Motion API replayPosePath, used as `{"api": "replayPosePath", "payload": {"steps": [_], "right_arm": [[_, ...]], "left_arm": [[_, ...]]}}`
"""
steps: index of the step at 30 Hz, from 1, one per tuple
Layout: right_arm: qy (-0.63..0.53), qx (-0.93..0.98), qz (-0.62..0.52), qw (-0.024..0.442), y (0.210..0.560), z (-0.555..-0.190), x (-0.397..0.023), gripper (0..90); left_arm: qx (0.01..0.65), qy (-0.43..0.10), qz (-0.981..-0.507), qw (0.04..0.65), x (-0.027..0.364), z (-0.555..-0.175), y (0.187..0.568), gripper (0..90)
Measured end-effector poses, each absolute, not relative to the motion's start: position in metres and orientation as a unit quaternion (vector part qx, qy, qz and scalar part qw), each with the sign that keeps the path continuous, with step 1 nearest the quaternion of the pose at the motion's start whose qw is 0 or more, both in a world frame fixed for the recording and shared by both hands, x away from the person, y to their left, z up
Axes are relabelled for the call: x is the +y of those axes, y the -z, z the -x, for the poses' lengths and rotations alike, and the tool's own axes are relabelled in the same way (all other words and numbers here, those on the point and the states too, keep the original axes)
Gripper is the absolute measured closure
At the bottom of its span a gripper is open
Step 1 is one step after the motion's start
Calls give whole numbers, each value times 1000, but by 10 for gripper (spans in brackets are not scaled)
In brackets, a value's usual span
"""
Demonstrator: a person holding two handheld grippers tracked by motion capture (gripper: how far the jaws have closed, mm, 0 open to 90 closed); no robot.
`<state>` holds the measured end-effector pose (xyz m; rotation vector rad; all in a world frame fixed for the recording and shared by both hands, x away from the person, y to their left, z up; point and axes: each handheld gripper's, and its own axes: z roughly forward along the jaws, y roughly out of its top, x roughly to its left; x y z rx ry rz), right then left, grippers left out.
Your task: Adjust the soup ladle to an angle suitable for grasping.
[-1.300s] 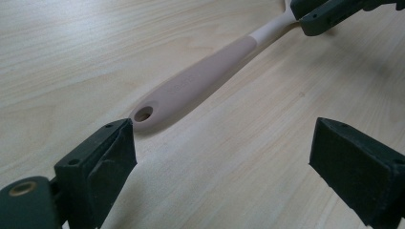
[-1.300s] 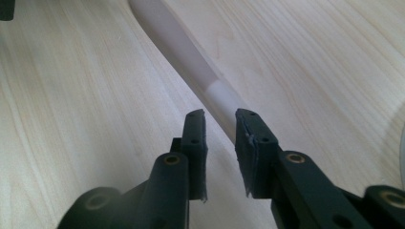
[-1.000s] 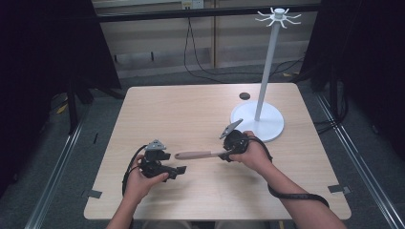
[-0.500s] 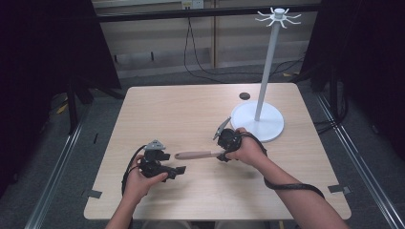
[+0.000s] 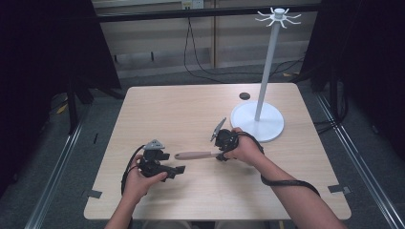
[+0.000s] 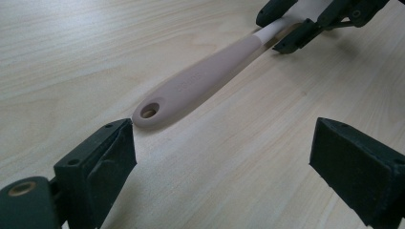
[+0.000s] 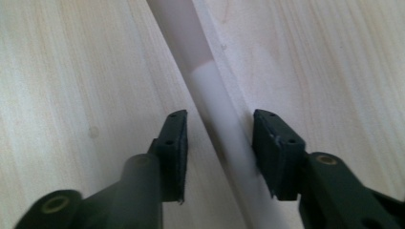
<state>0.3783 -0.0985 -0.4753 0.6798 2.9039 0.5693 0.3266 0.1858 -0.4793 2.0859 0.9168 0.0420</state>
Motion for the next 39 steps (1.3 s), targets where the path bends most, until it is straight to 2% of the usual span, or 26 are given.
{"api": "replayPosePath", "payload": {"steps": [2,9,10,12,14,23,39], "right_arm": [[-189,954,-223,57,475,-380,-100,678],[-176,964,-190,64,473,-378,-98,734],[-179,963,-194,61,473,-377,-100,791],[-203,949,-237,43,471,-377,-106,792],[-212,948,-231,42,470,-377,-109,792],[-273,922,-268,60,451,-371,-126,793],[-410,827,-360,136,426,-354,-159,794]], "left_arm": [[365,-17,-832,418,186,-327,479,82],[366,-17,-831,419,186,-327,479,82],[366,-17,-831,419,187,-327,479,81],[366,-20,-831,419,188,-327,478,82],[367,-19,-830,419,188,-327,478,82],[364,-16,-832,419,184,-327,479,82],[365,-17,-831,419,184,-327,479,81]]}}
